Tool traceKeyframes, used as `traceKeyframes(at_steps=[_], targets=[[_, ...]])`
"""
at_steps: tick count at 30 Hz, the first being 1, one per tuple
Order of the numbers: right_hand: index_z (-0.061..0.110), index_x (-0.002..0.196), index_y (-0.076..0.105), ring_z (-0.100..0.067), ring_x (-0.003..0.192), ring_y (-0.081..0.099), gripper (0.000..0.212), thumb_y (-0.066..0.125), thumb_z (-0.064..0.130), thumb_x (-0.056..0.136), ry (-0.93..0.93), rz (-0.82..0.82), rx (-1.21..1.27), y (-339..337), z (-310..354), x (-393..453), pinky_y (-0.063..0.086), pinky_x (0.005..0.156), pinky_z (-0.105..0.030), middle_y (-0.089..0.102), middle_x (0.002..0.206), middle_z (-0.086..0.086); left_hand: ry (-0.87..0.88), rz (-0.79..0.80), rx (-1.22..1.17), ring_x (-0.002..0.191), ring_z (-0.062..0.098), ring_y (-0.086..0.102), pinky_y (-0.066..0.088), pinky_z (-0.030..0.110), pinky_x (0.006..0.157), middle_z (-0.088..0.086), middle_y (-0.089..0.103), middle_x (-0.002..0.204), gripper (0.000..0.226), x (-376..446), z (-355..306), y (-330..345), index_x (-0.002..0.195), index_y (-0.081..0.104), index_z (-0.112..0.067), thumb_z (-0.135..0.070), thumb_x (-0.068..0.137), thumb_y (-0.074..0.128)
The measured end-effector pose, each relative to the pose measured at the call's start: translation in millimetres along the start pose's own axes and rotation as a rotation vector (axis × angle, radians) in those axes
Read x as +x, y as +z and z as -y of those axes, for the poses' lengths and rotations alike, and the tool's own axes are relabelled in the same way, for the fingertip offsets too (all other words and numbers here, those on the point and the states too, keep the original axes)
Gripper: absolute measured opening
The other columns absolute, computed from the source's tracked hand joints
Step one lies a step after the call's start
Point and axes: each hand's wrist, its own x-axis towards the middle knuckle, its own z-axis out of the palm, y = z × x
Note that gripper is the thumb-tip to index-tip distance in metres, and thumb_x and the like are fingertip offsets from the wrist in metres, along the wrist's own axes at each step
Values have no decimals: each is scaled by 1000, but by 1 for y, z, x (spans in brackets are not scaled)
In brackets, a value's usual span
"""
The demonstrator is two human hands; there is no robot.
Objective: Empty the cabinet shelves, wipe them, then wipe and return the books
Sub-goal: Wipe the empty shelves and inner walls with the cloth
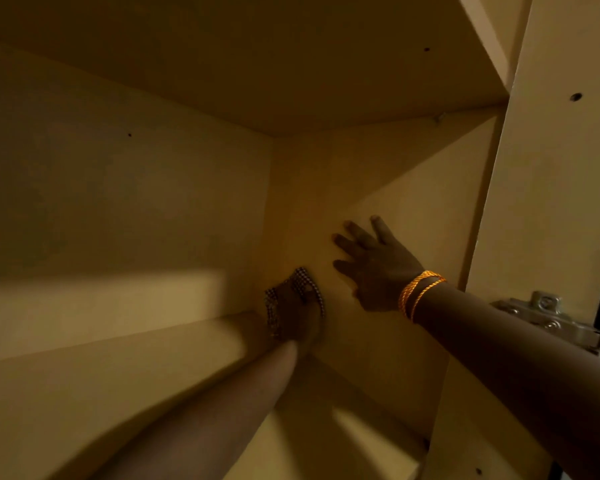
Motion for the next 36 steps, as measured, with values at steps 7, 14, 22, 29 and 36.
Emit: traceKeyframes(at_steps=[7, 14, 22, 29, 36], targets=[[25, 156, 31, -31, 154, -12, 65, 42, 51, 96, 15, -54, 92, 8, 11, 14, -22, 111, -59, 5, 169, -5, 233, -20, -295, 148, 35, 30, 27, 55, 118, 11, 36, 158, 70, -24, -21, 26, 148, 41, -17, -57, 91, 40], [22, 157, 25, -32, 154, -11, 83, 60, 46, 86, 27, -83, 77, 11, 14, 14, -22, 111, -60, 8, 168, -7, 290, -5, -278, 138, 23, 38, 33, 43, 116, 2, 39, 151, 74, 45, -21, -6, 144, 42, -22, -64, 85, 52], [24, 157, 27, -33, 154, -14, 80, 57, 50, 87, 19, -73, 51, 13, 13, 14, -22, 111, -62, 3, 169, -8, -177, -86, -296, 141, 30, 40, 27, 39, 117, 15, 42, 155, 50, 70, 19, -15, 148, 45, -12, -40, 107, 37], [26, 153, 36, -32, 154, -13, 74, 58, 50, 86, 23, -55, 90, 9, 13, 14, -18, 113, -64, 4, 169, -7, -315, 39, -485, 144, 34, 38, 35, 45, 117, 16, 34, 160, 51, 38, -24, -53, 158, 26, -7, -26, 110, 27], [28, 154, 34, -31, 154, -11, 79, 59, 58, 85, 8, -10, 158, 11, 22, 7, -14, 118, -62, 6, 168, -8, -473, 117, -521, 126, 33, 53, 45, 38, 90, 13, 48, 148, 46, -13, -65, -95, 153, 36, -13, -27, 110, 32]])
